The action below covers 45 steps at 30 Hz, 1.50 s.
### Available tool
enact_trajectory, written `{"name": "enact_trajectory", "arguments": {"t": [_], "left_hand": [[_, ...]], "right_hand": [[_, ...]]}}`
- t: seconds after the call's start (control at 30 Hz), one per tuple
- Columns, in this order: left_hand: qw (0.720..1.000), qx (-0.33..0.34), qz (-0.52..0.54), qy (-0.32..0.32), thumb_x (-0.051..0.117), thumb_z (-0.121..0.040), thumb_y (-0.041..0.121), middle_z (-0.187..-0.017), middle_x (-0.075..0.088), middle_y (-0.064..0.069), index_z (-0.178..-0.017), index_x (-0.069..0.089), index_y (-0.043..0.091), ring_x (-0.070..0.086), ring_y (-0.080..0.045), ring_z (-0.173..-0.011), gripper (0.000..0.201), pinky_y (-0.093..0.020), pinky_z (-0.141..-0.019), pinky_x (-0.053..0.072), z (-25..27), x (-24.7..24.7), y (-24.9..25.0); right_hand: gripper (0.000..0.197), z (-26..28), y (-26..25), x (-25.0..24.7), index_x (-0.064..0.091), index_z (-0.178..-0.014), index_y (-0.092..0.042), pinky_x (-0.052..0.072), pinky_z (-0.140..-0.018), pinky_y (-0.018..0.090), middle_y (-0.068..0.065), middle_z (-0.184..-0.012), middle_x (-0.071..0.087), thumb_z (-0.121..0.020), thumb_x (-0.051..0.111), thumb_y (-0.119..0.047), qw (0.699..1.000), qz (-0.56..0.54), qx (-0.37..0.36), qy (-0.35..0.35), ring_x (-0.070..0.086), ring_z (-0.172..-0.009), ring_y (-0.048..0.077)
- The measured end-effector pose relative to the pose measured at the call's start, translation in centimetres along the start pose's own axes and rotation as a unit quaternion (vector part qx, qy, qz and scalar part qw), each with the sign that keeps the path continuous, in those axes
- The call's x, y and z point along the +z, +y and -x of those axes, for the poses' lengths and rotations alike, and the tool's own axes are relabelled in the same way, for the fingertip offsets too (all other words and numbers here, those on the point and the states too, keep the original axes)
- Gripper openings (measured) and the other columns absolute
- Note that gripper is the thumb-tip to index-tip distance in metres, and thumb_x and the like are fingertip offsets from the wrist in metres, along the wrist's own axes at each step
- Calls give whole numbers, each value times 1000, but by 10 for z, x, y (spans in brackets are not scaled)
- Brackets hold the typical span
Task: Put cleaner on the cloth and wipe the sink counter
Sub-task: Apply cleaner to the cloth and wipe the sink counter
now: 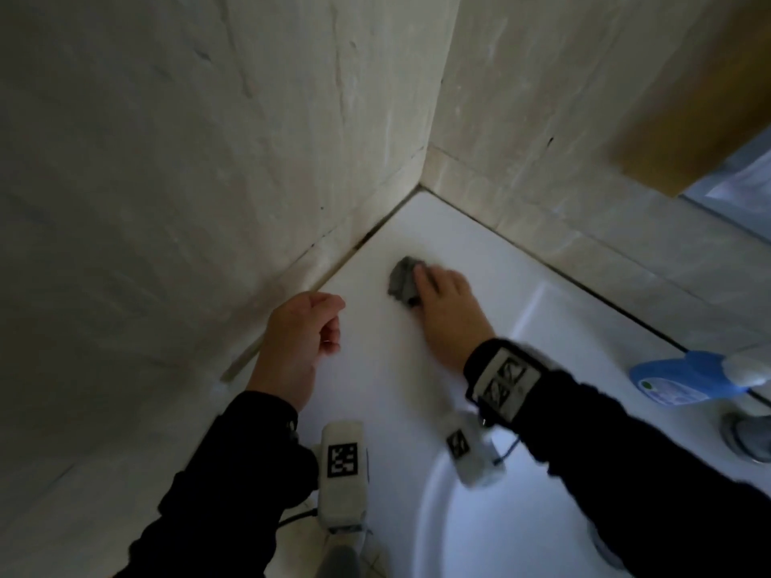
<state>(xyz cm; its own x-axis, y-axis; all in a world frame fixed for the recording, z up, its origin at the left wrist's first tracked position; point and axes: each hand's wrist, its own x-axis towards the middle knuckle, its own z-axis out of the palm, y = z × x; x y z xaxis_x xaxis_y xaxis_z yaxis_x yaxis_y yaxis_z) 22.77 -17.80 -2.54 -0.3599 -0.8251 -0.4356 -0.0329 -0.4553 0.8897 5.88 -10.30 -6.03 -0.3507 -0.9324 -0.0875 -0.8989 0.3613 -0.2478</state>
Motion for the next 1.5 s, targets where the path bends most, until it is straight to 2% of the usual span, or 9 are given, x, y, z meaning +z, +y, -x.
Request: {"name": "enact_trajectory", "arguments": {"t": [0.1, 0.23, 0.37, 0.7, 1.07, 1.2, 1.3, 1.37, 1.5], "left_hand": [[1000, 2, -2, -2, 57, -83, 7, -47, 49, 6, -67, 55, 15, 42, -9, -45, 18, -22, -45, 36, 1, -4, 0], [1000, 8, -5, -9, 58, -83, 7, -46, 49, 7, -66, 55, 15, 42, -10, -45, 19, -23, -45, 35, 2, -7, -1], [1000, 16, -7, -11, 58, -82, 7, -47, 49, 6, -64, 56, 16, 42, -10, -45, 20, -23, -45, 35, 0, -14, -2], [999, 18, 24, 15, 54, -86, 9, -41, 45, 7, -54, 51, 19, 39, -9, -43, 33, -26, -50, 32, 9, -20, 14], [1000, 5, 11, 28, 57, -84, 12, -48, 45, 4, -64, 52, 16, 41, -12, -48, 21, -22, -49, 36, 51, -24, 0], [1000, 5, 1, 22, 57, -84, 11, -48, 46, 4, -68, 53, 15, 41, -12, -49, 17, -21, -47, 36, 67, -20, -13], [1000, 5, -16, 11, 58, -82, 10, -50, 47, 2, -66, 54, 14, 42, -13, -50, 17, -21, -47, 36, 79, -12, -25], [1000, 6, -25, 2, 58, -82, 10, -52, 47, 1, -68, 55, 13, 42, -13, -49, 15, -22, -46, 37, 85, -7, -32], [998, 12, -50, -20, 58, -83, 9, -46, 48, 5, -69, 55, 13, 42, -11, -47, 15, -20, -45, 38, 93, 10, -41]], "right_hand": [[53, -41, 22, -16, 30, -140, 1, 29, -108, 45, 24, -143, 37, -93, 43, -20, 997, 12, 81, 1, 38, -124, 45], [58, -77, 40, -16, 21, -144, -4, 22, -113, 47, 20, -149, 27, -94, 38, -27, 986, 0, 166, 13, 27, -134, 39], [61, -79, 18, -14, 18, -146, -7, 13, -115, 49, 15, -154, 20, -94, 37, -32, 984, -19, 177, 2, 14, -141, 39], [63, 12, -93, 10, 6, -149, -20, -3, -116, 48, 2, -160, 5, -95, 31, -42, 992, -25, -55, -115, -1, -145, 35], [74, 118, -109, 21, 2, -149, -22, -7, -116, 47, 0, -160, 0, -91, 44, -36, 965, 20, -195, -176, -6, -145, 33], [59, 168, -95, 25, 25, -146, -23, -2, -116, 46, 0, -158, 18, -90, 37, -38, 958, 8, -222, -182, 7, -145, 34], [52, 201, -77, 30, 56, -127, -19, 28, -106, 55, 1, -138, 55, -84, 32, -36, 960, 10, -241, -144, 43, -131, 38], [47, 216, -64, 35, 57, -125, -19, 33, -103, 56, 1, -133, 59, -86, 36, -35, 963, 10, -248, -109, 48, -127, 37], [49, 227, -50, 34, 44, -136, -19, 19, -108, 48, 3, -145, 46, -90, 34, -34, 967, -21, -231, -103, 40, -133, 35]]}}
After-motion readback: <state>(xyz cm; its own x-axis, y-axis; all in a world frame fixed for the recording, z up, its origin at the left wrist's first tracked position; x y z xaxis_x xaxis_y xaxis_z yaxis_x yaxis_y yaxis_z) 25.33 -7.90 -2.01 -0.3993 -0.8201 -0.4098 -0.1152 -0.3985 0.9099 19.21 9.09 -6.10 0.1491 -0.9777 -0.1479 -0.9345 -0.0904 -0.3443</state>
